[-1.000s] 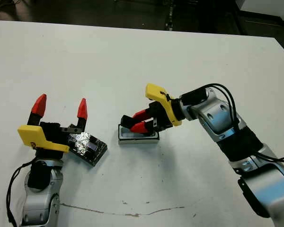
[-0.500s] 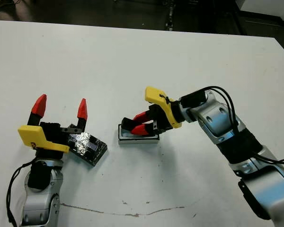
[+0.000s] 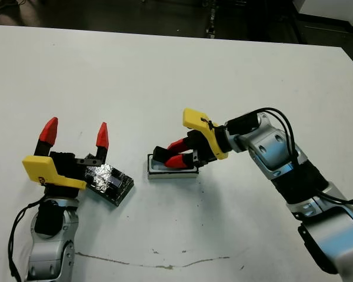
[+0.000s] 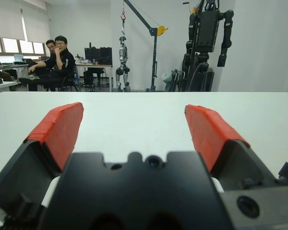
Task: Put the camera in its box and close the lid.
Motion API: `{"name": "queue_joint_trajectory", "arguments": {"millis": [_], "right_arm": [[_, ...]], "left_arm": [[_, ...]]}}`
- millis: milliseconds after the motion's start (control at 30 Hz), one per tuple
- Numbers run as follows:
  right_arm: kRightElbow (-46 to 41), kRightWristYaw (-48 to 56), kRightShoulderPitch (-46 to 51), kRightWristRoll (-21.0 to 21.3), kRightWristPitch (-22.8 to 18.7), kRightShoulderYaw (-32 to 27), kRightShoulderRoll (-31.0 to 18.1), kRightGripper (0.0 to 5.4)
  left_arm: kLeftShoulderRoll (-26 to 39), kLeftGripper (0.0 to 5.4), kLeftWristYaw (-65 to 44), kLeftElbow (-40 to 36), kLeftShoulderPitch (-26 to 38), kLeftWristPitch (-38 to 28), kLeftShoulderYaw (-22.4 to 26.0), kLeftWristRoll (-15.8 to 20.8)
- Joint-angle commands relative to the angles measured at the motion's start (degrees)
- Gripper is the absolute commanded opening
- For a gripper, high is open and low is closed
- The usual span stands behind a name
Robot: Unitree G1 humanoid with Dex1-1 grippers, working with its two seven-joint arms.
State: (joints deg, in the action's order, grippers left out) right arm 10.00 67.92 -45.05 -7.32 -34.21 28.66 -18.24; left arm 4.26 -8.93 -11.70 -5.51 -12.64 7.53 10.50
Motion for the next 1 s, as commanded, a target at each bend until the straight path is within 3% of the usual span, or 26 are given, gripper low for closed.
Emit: {"name": "queue_joint_trajectory", "arguments": {"millis": [33,400,667,1000], "right_arm": [[2.1,0.3,0.7,1.0,0.5,-0.5,-2.5,1.67],[2.9,0.4,0.8,1.6,1.4,-0.2,-2.7,1.67],[2.9,1.4,-0.1,1.4,-0.2,0.3,-3.0,1.67],[4.8,3.4,-0.9,0.9,3.5,-0.4,-2.5,3.28]], "left_arm": [[0.1,5.40,0.3,0.1,-0.4,0.5,-0.2,-0.4],[0.0,5.40,0.4,0.2,-0.3,0.2,-0.1,-0.4],[0.0,5.40,0.5,0.0,-0.5,0.5,-0.2,-0.4],[0.0,5.40,0.3,0.4,-0.5,0.2,-0.2,-0.1]]}}
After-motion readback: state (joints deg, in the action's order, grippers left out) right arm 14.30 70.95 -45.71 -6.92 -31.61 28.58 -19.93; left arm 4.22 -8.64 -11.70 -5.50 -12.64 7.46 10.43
